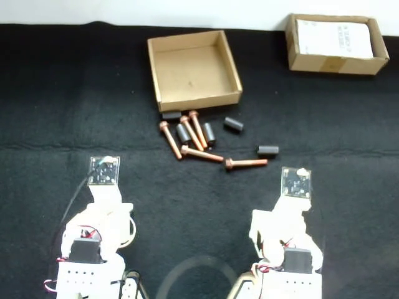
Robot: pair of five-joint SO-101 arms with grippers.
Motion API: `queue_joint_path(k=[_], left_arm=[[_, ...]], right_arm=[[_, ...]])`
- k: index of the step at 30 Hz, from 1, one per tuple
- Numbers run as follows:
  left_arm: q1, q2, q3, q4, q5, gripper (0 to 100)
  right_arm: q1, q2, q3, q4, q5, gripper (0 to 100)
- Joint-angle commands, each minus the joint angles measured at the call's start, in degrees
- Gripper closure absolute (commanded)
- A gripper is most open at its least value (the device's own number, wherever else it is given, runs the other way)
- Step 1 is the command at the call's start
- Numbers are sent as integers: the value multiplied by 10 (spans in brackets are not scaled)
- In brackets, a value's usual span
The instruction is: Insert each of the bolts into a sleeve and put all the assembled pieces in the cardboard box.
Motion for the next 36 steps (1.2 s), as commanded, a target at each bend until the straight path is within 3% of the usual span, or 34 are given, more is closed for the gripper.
queue_joint_path(k=[1,9,16,22,24,26,30,33,36], left_arm=[[-2,-1,12,-1,-4,967],[-29,-2,12,-36,-4,966],[-144,-2,-7,-96,-9,965],[-212,-2,-87,-99,-147,965],[-217,-1,-121,-96,-159,965],[-218,3,-160,-74,-158,965],[-214,5,-262,25,-125,965],[-209,27,-323,59,-122,946],[-207,103,-389,105,-99,854]], right_arm=[[-3,1,65,-11,8,989],[0,1,74,-85,5,989],[0,1,74,-112,6,980],[0,1,52,-111,8,758],[-2,1,49,-111,8,677],[0,1,40,-111,8,628],[35,2,1,-89,10,631],[56,7,-47,-74,98,631],[64,8,-107,-44,186,631]])
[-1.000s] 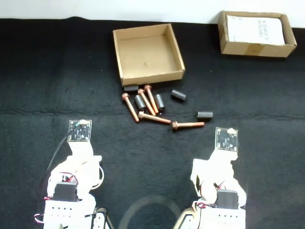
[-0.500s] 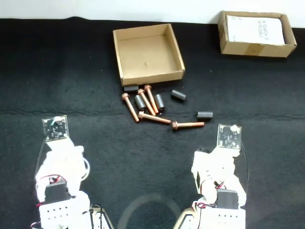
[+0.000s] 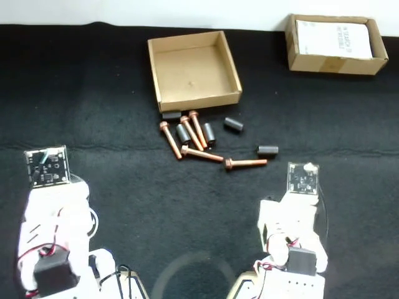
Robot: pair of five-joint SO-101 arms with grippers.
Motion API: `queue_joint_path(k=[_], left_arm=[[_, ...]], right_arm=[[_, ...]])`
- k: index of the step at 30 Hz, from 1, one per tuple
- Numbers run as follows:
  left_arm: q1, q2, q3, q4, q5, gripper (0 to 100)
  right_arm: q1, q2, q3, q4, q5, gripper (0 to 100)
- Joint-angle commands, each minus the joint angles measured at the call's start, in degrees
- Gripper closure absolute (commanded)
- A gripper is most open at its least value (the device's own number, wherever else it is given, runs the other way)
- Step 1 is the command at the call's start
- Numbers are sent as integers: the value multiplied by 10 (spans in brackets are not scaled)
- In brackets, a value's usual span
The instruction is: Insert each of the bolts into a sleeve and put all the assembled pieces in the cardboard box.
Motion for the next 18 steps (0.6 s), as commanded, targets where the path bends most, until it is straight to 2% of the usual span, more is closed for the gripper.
queue_joint_path(k=[1,6,11,15,18], left_arm=[[4,92,-99,54,37,822],[22,259,-230,115,105,718],[86,388,-333,190,172,716],[140,449,-377,206,219,714],[168,482,-385,203,228,713]], right_arm=[[10,7,-86,35,75,631],[9,45,-199,110,77,631],[9,178,-320,153,67,631],[9,291,-418,173,-2,631],[9,360,-479,182,-81,631]])
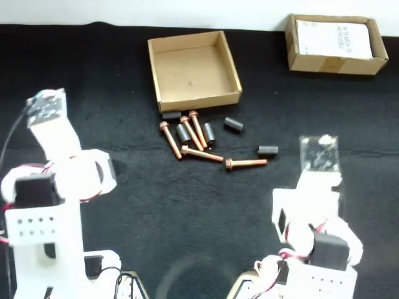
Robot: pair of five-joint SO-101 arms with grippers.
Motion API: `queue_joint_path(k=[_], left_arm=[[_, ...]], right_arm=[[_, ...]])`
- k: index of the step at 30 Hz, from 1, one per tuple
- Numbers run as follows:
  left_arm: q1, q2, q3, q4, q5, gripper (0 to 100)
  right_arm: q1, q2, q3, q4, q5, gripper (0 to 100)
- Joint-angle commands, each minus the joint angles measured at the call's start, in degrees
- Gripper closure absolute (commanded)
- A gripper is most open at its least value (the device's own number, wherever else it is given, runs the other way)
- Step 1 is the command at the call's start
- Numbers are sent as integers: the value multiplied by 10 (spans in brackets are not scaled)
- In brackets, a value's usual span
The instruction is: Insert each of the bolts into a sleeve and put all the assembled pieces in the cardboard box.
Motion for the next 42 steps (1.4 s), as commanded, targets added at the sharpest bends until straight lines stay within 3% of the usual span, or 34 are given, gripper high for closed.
queue_joint_path(k=[1,5,9,15,20,22,28,31,35,42], left_arm=[[40,42,-26,3,14,713],[63,107,-30,3,63,712],[64,179,-55,-11,92,712],[64,289,-58,-167,95,713],[64,367,-55,-297,100,715],[61,396,-55,-328,138,713],[58,468,-55,-379,266,713],[42,487,-55,-382,309,713],[27,516,-60,-389,324,715],[26,556,-59,-447,325,716]], right_arm=[[6,83,-85,6,-87,631],[6,135,-129,0,-128,631],[6,160,-152,-3,-121,631],[-40,229,-165,-48,-38,631],[-100,314,-203,-54,150,631],[-108,347,-219,-57,209,631],[-107,414,-271,-132,230,631],[-109,415,-270,-120,230,631],[-117,440,-232,-143,244,631],[-126,617,-283,-144,389,631]])
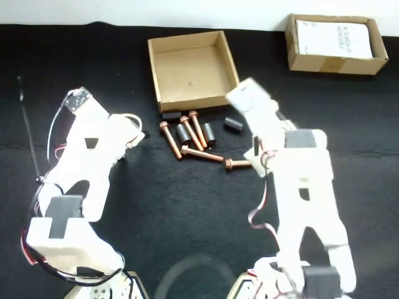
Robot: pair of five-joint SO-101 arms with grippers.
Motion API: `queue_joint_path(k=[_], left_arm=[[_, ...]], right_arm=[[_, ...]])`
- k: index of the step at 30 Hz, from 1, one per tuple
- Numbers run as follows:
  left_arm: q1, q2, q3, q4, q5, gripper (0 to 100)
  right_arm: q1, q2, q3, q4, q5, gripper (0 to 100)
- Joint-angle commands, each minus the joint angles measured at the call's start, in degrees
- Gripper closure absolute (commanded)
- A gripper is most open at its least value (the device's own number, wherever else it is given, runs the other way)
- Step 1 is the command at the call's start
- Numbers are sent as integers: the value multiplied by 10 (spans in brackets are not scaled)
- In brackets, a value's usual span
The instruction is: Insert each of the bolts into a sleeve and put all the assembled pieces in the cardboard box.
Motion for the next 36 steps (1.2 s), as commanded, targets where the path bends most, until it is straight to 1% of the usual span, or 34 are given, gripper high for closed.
queue_joint_path(k=[1,4,7,12,19,22,29,36], left_arm=[[-9,2,-21,-24,4,716],[-9,5,-20,-38,4,716],[-9,5,-17,-50,4,716],[-6,5,-17,-54,4,716],[-6,6,-16,-61,3,716],[0,6,-16,-61,3,716],[9,6,-16,-60,2,716],[9,6,-16,-60,2,716]], right_arm=[[-3,92,-71,2,69,631],[-3,183,-160,43,134,631],[-3,271,-262,95,181,631],[-5,395,-401,182,282,631],[-4,506,-577,325,371,631],[-1,519,-604,330,378,631],[23,518,-603,331,381,631],[42,516,-555,332,443,631]])
